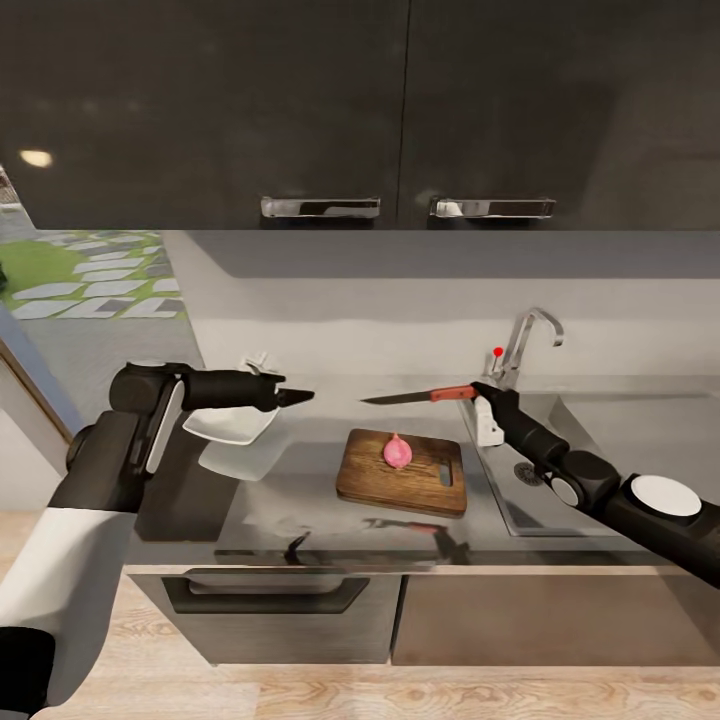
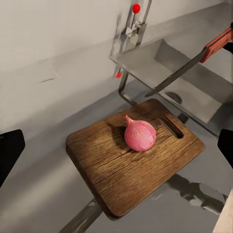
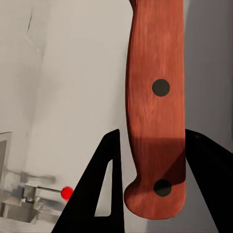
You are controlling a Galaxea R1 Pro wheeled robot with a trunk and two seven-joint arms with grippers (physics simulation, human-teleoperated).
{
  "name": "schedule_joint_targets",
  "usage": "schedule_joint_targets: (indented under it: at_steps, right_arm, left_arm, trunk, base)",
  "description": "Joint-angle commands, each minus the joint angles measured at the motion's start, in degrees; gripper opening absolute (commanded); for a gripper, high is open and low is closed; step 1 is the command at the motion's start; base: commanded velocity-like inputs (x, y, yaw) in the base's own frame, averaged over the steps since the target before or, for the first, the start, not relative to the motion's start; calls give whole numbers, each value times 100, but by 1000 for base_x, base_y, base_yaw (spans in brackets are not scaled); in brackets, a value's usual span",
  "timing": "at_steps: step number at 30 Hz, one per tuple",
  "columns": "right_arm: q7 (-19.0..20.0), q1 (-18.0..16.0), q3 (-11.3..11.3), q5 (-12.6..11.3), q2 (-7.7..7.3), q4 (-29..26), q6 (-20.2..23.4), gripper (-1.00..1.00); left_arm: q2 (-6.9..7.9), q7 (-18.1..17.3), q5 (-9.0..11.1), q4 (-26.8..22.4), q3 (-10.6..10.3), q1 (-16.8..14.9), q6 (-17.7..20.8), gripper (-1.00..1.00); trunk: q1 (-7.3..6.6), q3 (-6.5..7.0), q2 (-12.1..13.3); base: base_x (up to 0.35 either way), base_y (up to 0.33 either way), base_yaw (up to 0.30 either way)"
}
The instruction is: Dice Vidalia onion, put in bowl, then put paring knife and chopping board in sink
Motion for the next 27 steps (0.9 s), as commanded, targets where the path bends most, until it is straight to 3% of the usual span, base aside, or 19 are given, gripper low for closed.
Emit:
schedule_joint_targets:
  at_steps: [1, 17, 27]
  right_arm:
    - [-49, -16, 39, 54, -3, 4, 62, -100]
    - [-116, -16, 100, 51, 5, 336, 52, -100]
    - [-316, -16, 506, 51, 5, 452, 57, -100]
  left_arm:
    - [2, -38, -31, -5, -13, -7, 33, 100]
    - [-1, -51, -34, -6, -148, -7, 32, 100]
    - [-1, -51, -32, -22, -151, -7, 33, 100]
  trunk:
    - [4, -13, -13]
    - [4, -13, -13]
    - [4, -13, -13]
  base:
    - [0, 0, 0]
    - [0, 0, 0]
    - [0, 0, 0]
